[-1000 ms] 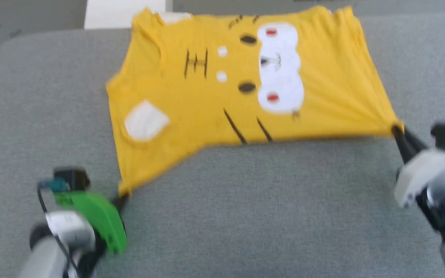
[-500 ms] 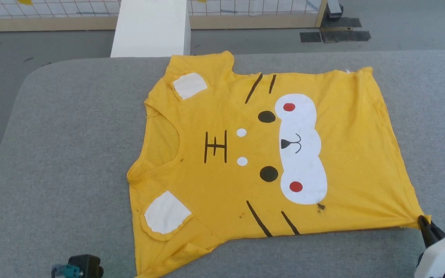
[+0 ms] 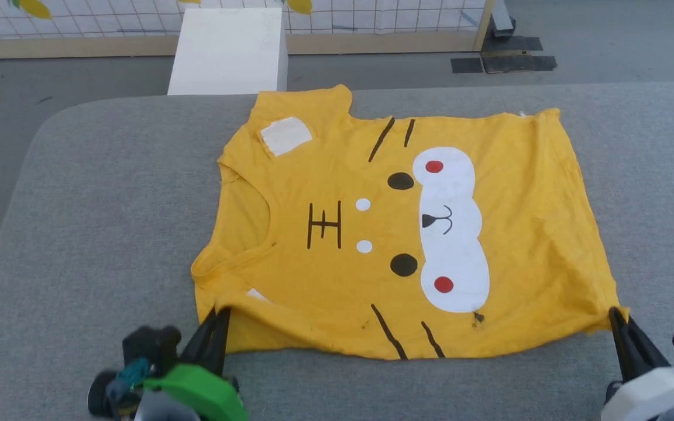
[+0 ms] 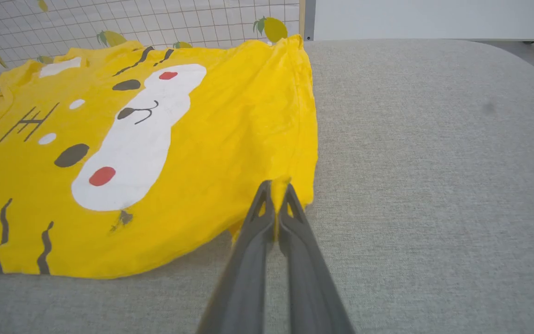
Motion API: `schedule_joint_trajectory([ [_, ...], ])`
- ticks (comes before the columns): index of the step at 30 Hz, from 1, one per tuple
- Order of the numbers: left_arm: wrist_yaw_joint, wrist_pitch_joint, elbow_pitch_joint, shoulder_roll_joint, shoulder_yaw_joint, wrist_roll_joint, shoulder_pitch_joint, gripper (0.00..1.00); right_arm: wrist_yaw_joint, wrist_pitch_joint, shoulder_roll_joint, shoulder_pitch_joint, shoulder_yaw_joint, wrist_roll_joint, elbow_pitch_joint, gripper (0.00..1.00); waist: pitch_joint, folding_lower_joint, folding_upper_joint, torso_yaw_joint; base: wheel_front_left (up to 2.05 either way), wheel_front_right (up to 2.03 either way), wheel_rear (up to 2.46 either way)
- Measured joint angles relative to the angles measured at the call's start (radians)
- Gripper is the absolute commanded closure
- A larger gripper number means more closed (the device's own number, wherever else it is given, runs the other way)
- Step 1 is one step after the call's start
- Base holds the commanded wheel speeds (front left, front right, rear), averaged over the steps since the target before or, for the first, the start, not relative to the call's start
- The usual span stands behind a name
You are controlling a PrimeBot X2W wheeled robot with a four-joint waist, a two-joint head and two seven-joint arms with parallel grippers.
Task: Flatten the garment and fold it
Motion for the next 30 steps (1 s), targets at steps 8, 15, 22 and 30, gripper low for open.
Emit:
schedule_joint_trajectory([
  [8,-0.052,0.027,0.047,-0.003,-0.006,0.012,-0.224,1.00,0.000,0.064,-0.092,-0.172,0.075,0.011,0.028,1.00,0.035,0.0000,0.0000,-0.017,0.00,0.00,0.00],
  [15,-0.130,0.148,0.113,0.021,0.006,-0.052,-0.438,1.00,0.000,0.193,-0.149,-0.321,0.105,0.044,0.073,1.00,0.098,0.0001,0.0000,-0.028,0.00,0.00,0.00],
  [22,-0.156,0.270,0.198,0.085,0.033,-0.079,-0.618,1.00,0.000,0.290,-0.180,-0.483,0.146,0.068,0.132,1.00,0.177,0.0001,0.0000,-0.040,0.00,0.00,0.00],
  [30,-0.142,0.438,0.352,0.152,0.052,-0.117,-0.688,1.00,0.000,0.359,-0.200,-0.664,0.224,0.093,0.295,1.00,0.277,0.0002,0.0000,-0.060,0.00,0.00,0.00],
])
